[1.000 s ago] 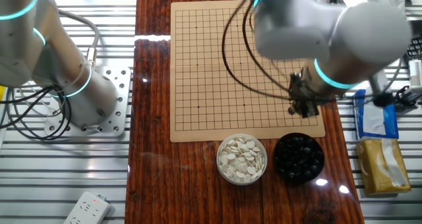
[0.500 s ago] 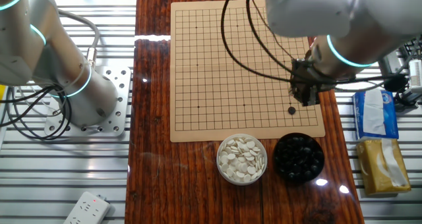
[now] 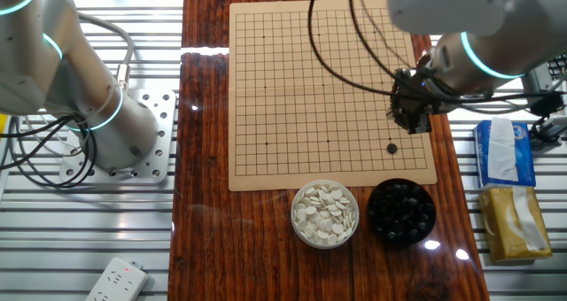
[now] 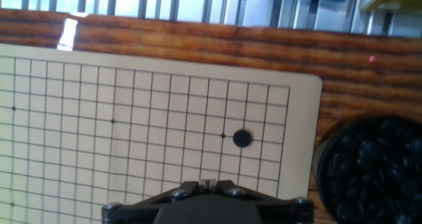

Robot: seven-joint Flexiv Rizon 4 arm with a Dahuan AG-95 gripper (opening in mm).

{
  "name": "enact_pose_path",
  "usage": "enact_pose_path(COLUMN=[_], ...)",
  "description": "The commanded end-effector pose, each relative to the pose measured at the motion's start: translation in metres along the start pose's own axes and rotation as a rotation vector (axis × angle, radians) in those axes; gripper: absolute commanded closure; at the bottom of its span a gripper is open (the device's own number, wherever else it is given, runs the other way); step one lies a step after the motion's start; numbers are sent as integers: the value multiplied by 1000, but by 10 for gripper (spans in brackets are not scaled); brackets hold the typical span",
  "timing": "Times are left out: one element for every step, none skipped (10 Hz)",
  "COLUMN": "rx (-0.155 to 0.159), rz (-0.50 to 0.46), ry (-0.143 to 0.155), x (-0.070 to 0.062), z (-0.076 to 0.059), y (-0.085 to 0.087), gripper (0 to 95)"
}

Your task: Play the first move as black on the 3-4 point in the upper right corner of the Go board

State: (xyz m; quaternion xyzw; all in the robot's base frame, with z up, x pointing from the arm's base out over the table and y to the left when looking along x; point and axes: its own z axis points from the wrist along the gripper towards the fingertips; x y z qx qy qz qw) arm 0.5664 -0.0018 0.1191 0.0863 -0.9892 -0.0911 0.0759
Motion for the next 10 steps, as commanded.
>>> enact_pose_path(rx=[5,4,3,0,-9,-17,-20,-19,-18,-18], rz=[3,9,9,10,10,11,15,20,27,33], ry=[-4,1,1,0,-7,-11,-12,-9,-6,-6], x=[1,1,1,1,1,2,2,2,3,3], z=[-1,-1,-1,-1,-1,-2,-2,-3,-3,-3], y=[1,2,2,2,2,3,3,4,4,4], gripper=[950,950,950,950,950,950,950,950,950,950])
